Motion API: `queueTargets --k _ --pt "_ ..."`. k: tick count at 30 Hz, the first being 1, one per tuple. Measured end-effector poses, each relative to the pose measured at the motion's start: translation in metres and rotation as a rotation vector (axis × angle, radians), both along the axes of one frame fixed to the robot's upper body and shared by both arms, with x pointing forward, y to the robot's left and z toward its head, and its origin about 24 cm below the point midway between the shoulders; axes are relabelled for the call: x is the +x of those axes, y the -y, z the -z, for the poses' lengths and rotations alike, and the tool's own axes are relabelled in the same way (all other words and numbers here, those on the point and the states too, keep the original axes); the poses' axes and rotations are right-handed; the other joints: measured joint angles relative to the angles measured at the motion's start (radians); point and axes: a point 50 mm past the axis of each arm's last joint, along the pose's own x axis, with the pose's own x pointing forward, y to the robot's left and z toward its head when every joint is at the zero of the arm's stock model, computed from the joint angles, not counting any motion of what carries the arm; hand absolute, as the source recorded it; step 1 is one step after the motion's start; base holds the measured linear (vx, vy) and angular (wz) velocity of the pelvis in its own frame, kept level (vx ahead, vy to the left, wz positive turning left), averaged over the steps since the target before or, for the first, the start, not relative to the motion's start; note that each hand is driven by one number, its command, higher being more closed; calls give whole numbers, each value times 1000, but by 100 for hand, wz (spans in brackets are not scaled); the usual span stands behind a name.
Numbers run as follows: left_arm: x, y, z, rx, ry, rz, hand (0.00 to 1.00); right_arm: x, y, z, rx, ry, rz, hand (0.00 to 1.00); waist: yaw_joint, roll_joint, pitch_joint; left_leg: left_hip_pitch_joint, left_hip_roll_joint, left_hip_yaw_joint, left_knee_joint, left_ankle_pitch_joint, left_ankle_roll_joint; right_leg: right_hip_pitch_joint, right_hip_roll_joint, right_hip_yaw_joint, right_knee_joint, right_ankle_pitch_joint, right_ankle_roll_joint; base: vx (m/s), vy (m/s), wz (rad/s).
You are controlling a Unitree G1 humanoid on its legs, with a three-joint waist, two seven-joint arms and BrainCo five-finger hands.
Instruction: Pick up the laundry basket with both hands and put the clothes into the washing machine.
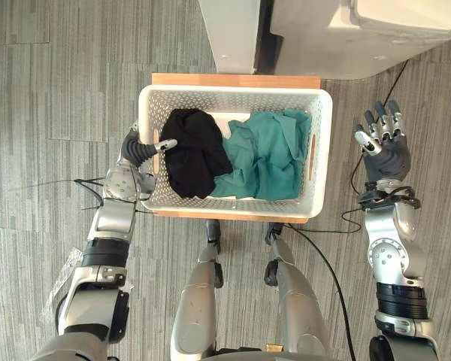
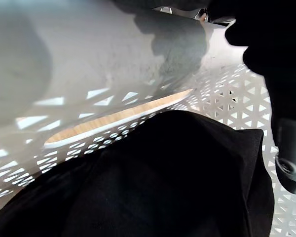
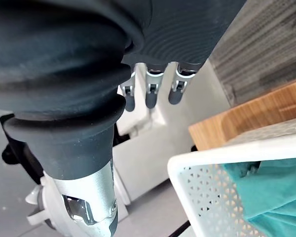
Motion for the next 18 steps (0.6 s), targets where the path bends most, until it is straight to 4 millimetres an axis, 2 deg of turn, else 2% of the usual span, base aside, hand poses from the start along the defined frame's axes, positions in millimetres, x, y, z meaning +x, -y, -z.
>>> queueTargets --k 6,8,11,12,18 --pt "3 -7 1 80 -47 18 0 -1 11 -6 -120 -18 56 0 -1 0 0 -26 12 2 20 0 0 -13 12 28 -12 22 17 7 -15 -3" --pt "4 -10 1 102 -63 26 0 0 12 -6 -146 -34 50 0 -3 0 0 -29 12 2 24 0 0 -14 12 33 -12 25 20 2 -12 -2" --pt "5 -11 -1 125 -65 30 0 2 13 -8 -186 -32 23 0 -5 0 0 -34 18 2 24 0 1 -15 17 52 -21 46 44 1 -7 -2" --pt "5 -11 -1 132 -64 35 0 3 13 -8 -194 -36 18 0 -5 0 0 -38 21 2 24 0 1 -14 20 54 -27 58 38 0 0 0" --pt "5 -13 -2 177 -79 60 0 26 13 -10 -301 -109 -43 0 -6 -4 -3 -51 27 -1 19 13 2 -26 25 71 -34 68 40 3 -5 1"
